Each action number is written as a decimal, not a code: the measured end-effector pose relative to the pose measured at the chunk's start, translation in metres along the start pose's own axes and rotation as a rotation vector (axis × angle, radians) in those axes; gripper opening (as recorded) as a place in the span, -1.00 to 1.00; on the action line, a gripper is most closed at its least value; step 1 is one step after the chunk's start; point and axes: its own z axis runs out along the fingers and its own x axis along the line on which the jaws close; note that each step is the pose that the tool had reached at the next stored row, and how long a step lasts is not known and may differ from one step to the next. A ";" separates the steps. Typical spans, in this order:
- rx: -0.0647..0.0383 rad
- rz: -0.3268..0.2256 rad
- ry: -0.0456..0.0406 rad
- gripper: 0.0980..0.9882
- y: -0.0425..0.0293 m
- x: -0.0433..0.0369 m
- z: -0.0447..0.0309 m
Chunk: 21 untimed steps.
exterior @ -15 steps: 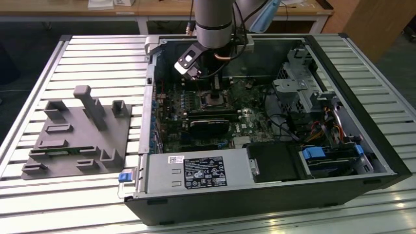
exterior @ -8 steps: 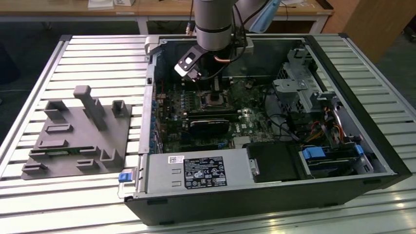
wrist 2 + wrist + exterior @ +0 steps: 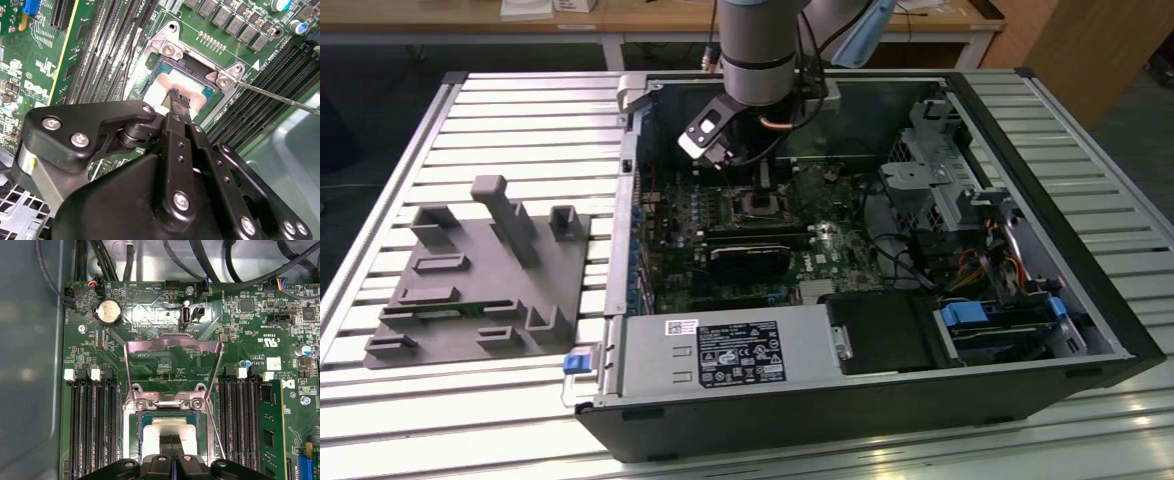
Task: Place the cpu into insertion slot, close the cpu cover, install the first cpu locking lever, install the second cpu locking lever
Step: 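Place the cpu into insertion slot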
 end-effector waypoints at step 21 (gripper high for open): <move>-0.001 0.000 -0.0006 -0.98 0.0019 -0.0005 -0.0214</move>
